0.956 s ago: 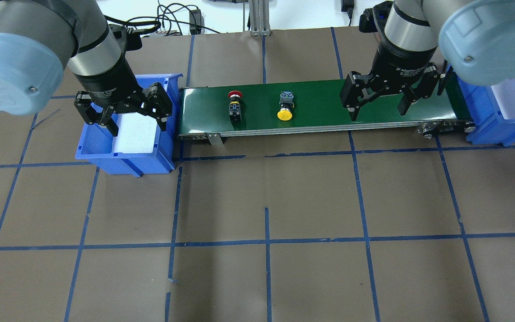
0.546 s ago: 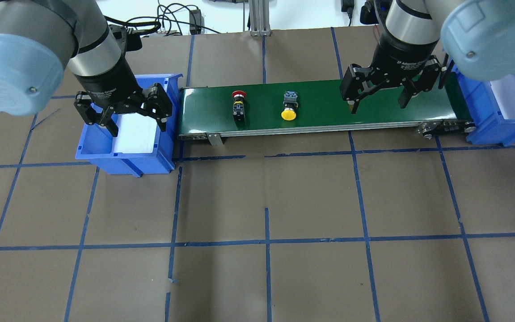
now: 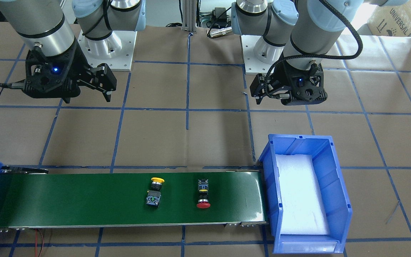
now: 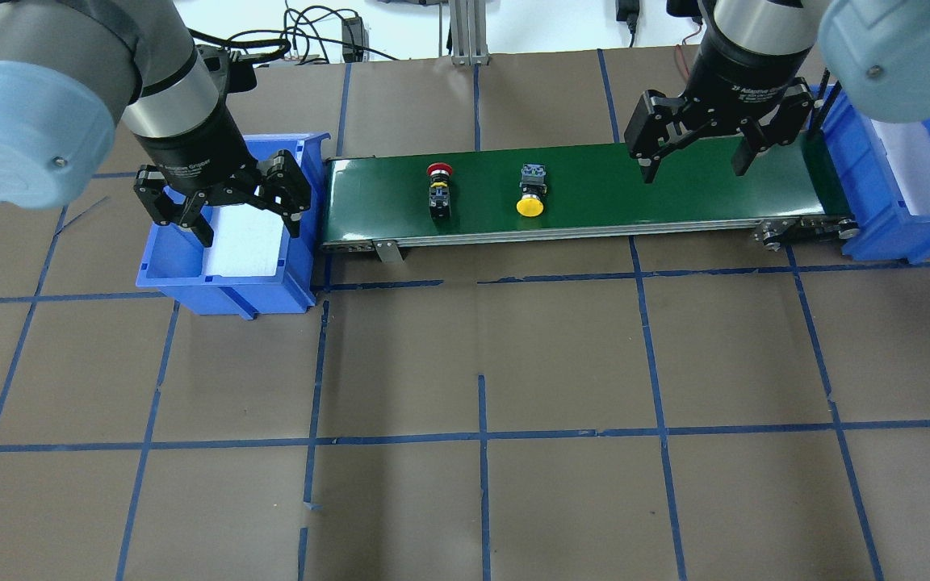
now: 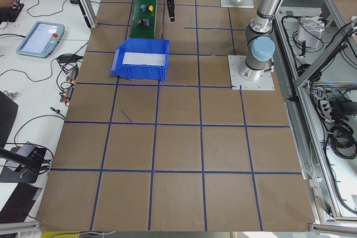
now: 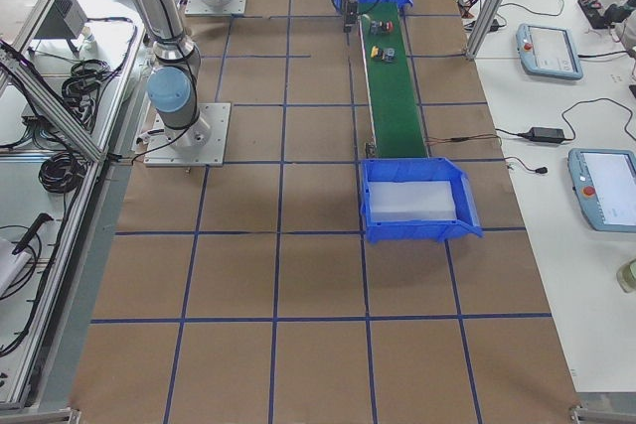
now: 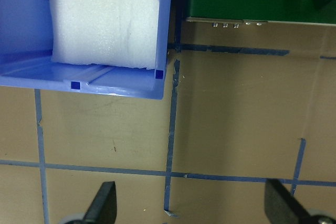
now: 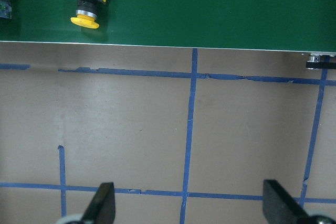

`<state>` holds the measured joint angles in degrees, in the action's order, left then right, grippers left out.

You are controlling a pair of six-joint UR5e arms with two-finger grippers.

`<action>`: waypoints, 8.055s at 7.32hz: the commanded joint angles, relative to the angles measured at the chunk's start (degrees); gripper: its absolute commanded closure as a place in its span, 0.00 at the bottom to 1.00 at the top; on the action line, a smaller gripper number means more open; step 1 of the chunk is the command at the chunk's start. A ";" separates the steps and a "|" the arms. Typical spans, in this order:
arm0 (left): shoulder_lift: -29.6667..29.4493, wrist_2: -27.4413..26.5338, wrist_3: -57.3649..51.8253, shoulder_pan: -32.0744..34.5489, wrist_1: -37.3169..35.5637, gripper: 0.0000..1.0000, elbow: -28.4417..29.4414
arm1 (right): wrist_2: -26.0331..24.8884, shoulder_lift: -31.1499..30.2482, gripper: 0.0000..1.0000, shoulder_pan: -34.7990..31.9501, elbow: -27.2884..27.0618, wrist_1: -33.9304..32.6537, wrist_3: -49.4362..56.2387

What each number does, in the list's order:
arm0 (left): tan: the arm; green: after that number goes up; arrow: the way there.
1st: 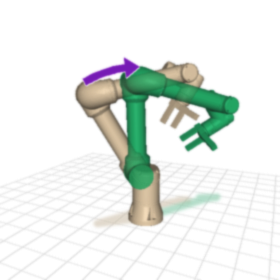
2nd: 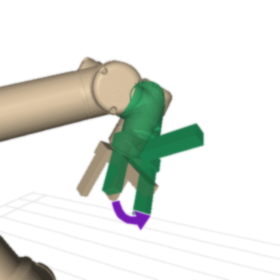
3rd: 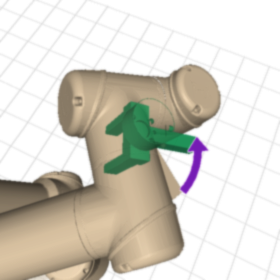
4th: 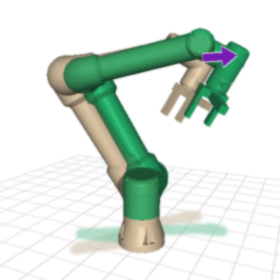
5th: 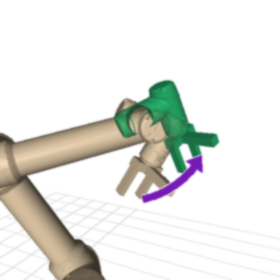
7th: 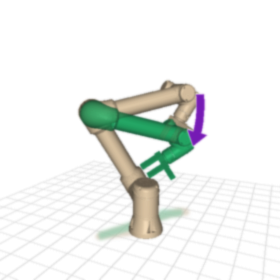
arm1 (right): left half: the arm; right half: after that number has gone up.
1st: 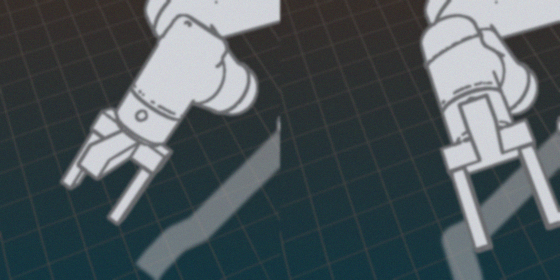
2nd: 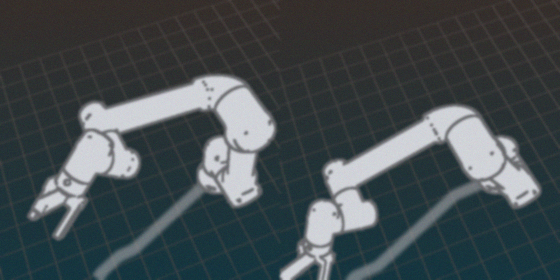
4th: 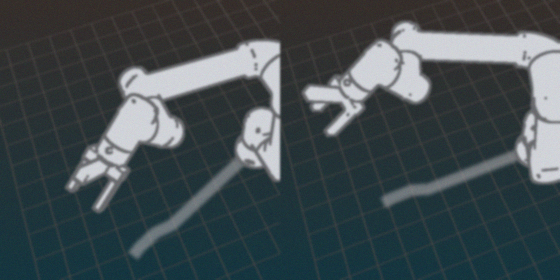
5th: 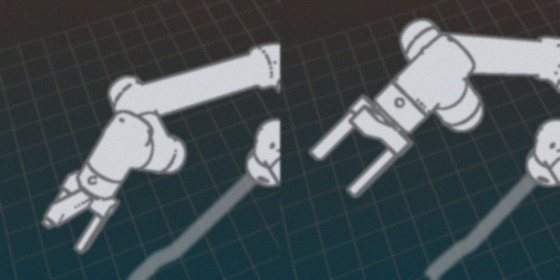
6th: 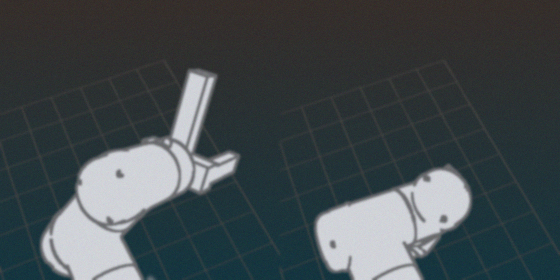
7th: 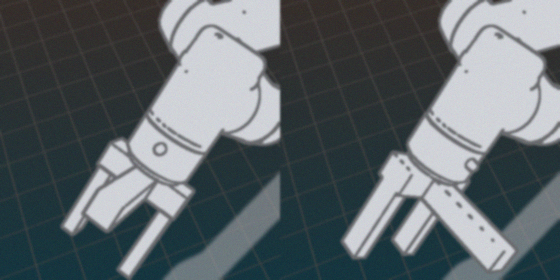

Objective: Transport two buttons from left to right
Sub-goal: 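Move the right gripper along the belt toward the yellow button, then lower the right gripper and grasp the yellow button on the belt, then carry the yellow button to the blue bin at the belt's end, then release the yellow button in the bin and raise the right gripper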

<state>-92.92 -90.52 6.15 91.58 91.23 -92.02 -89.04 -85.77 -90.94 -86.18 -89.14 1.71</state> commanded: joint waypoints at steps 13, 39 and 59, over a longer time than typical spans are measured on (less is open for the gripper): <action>-0.33 0.08 0.00 0.09 0.00 0.00 0.09 | 0.71 25.20 0.00 -1.79 5.06 -20.02 -2.32; -0.42 -0.18 -0.09 0.18 0.00 0.00 -0.09 | 0.27 27.23 0.91 17.77 19.03 -15.89 19.87; -0.86 0.26 -1.93 0.18 -0.26 0.00 0.00 | -2.02 24.87 0.00 13.98 19.40 -5.33 31.46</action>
<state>-93.78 -90.26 4.22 91.76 90.97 -92.01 -91.21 -59.69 -72.46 -64.39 -93.80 35.58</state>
